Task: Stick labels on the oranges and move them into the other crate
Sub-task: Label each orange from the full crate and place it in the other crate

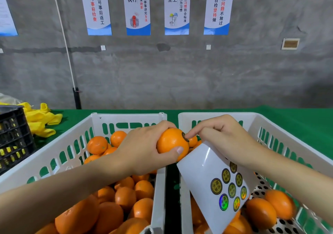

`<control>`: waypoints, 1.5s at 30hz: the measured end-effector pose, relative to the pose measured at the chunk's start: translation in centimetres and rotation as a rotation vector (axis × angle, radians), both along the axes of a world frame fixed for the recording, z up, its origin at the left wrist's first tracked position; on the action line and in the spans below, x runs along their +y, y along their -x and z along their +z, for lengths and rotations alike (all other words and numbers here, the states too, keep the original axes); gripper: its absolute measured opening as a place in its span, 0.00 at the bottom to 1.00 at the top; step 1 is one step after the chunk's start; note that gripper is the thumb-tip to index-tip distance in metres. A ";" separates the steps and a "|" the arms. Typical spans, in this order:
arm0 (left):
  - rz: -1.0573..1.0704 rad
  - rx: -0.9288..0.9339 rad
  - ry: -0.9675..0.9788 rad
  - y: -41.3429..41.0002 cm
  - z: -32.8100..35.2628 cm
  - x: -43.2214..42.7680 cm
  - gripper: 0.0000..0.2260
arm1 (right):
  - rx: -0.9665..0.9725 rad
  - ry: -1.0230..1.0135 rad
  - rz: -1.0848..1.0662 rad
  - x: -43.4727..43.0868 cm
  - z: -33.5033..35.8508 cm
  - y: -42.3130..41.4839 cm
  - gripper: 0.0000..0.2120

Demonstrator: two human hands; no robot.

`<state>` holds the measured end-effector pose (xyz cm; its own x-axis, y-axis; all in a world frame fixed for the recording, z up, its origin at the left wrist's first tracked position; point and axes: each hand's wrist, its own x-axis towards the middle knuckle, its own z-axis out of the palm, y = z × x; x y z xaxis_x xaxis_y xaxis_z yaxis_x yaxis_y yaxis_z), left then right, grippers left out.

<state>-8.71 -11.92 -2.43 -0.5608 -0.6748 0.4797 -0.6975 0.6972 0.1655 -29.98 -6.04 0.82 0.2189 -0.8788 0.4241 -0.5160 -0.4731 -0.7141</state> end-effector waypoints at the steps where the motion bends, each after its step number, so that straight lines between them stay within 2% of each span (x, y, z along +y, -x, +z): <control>1: 0.002 -0.001 0.000 0.0 0.0 -0.1 0.29 | 0.007 0.000 -0.002 0.0 0.0 0.0 0.17; 16: -0.022 0.043 -0.062 0.0 0.0 0.2 0.26 | 0.012 0.011 -0.002 0.2 0.4 -0.3 0.15; 21: -0.121 0.087 -0.152 0.5 -0.5 0.4 0.30 | -0.091 0.089 0.020 0.3 0.4 -0.3 0.15; 27: -0.284 0.117 -0.217 0.5 -0.4 0.5 0.32 | -0.070 0.109 -0.010 0.2 0.0 -0.3 0.15; 29: -0.332 0.104 -0.235 0.6 -0.2 0.6 0.30 | -0.077 0.115 -0.026 0.2 0.0 -0.4 0.15; 32: -0.361 0.064 -0.248 0.8 0.1 0.7 0.22 | -0.077 0.142 -0.076 0.0 -0.3 -0.3 0.15; 34: -0.376 0.097 -0.309 0.8 0.2 0.9 0.15 | -0.069 0.138 -0.112 -0.5 -0.6 -0.1 0.14; 36: -0.406 0.256 -0.461 0.8 0.3 1.5 0.08 | -0.058 0.118 -0.143 -1.1 -1.0 0.1 0.15; 39: -0.395 0.566 -0.644 1.5 1.4 1.9 0.14 | -0.058 0.111 -0.195 -1.7 -1.6 0.2 0.14; 40: -0.383 0.589 -0.698 1.7 1.7 1.8 0.15 | -0.059 0.109 -0.204 -1.9 -1.7 0.3 0.14; 43: -0.416 0.486 -0.792 1.7 1.9 1.9 0.09 | -0.042 0.132 -0.211 -1.9 -2.0 0.2 0.13; 45: -0.485 0.456 -0.860 1.5 1.3 2.1 0.14 | -0.063 0.172 -0.210 -1.9 -2.0 0.2 0.11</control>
